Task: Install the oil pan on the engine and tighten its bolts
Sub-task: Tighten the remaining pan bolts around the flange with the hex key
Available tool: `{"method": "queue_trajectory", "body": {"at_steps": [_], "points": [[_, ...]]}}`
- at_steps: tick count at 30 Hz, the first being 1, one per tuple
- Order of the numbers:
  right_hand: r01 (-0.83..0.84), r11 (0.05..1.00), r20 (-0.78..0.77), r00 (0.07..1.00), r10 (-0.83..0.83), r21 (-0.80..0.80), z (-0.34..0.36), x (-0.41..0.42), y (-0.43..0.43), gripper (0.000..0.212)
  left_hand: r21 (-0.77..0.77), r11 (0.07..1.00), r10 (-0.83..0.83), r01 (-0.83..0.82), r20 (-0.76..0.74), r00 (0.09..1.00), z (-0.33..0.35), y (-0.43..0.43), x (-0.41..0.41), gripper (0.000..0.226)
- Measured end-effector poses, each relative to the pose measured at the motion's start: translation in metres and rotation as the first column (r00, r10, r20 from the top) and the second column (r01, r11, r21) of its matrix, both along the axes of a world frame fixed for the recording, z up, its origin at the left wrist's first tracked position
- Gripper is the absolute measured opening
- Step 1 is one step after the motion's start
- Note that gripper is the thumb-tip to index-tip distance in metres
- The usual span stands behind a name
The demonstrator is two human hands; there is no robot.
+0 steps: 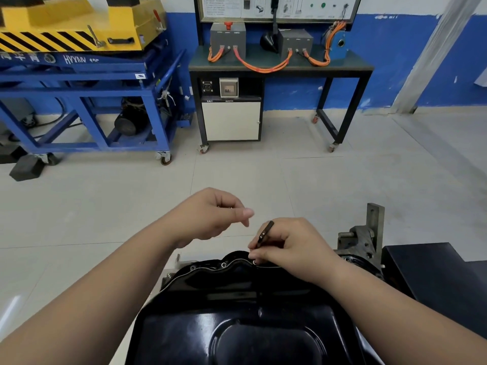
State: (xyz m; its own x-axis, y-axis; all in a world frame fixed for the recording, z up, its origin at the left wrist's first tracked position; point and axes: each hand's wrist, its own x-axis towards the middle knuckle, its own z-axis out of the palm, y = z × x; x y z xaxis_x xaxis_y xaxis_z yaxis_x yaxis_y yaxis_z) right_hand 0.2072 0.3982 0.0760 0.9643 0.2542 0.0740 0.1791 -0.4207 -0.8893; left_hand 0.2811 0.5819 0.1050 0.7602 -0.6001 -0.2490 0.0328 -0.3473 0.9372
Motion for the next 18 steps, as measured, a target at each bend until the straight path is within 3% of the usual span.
{"method": "queue_trajectory", "body": {"at_steps": [3,6,8,10,12,15,18], "points": [[-0.007,1.000,0.005,1.000,0.007,-0.006,-0.001,0.001,0.001,0.027,-0.051,0.998,0.030,-0.025,0.093,0.995,0.018,0.004,-0.024,0.020],[-0.011,1.000,0.009,1.000,0.011,0.005,-0.003,0.004,0.001,0.009,0.073,0.997,-0.019,-0.003,0.296,0.955,0.021,-0.002,-0.045,0.021],[-0.019,0.999,-0.005,1.000,0.019,0.034,-0.004,0.005,0.001,0.022,0.159,0.986,-0.016,-0.054,0.406,0.914,0.018,-0.007,-0.050,0.015],[-0.047,0.998,-0.034,0.998,0.049,0.051,-0.004,0.006,0.001,0.018,0.199,0.976,-0.020,-0.086,0.479,0.877,0.015,-0.010,-0.051,0.015],[-0.084,0.996,-0.063,0.994,0.086,0.028,-0.003,0.006,0.000,0.010,0.218,0.973,-0.047,-0.081,0.525,0.850,0.013,-0.010,-0.051,0.016],[-0.113,0.993,-0.102,0.989,0.110,-0.023,-0.004,0.007,-0.004,0.030,0.211,0.973,-0.032,-0.097,0.536,0.843,0.009,-0.008,-0.050,0.021],[-0.094,0.995,-0.114,0.989,0.089,-0.035,-0.006,0.007,-0.004,0.024,0.197,0.976,-0.025,-0.087,0.506,0.862,0.004,-0.007,-0.049,0.029]]}}
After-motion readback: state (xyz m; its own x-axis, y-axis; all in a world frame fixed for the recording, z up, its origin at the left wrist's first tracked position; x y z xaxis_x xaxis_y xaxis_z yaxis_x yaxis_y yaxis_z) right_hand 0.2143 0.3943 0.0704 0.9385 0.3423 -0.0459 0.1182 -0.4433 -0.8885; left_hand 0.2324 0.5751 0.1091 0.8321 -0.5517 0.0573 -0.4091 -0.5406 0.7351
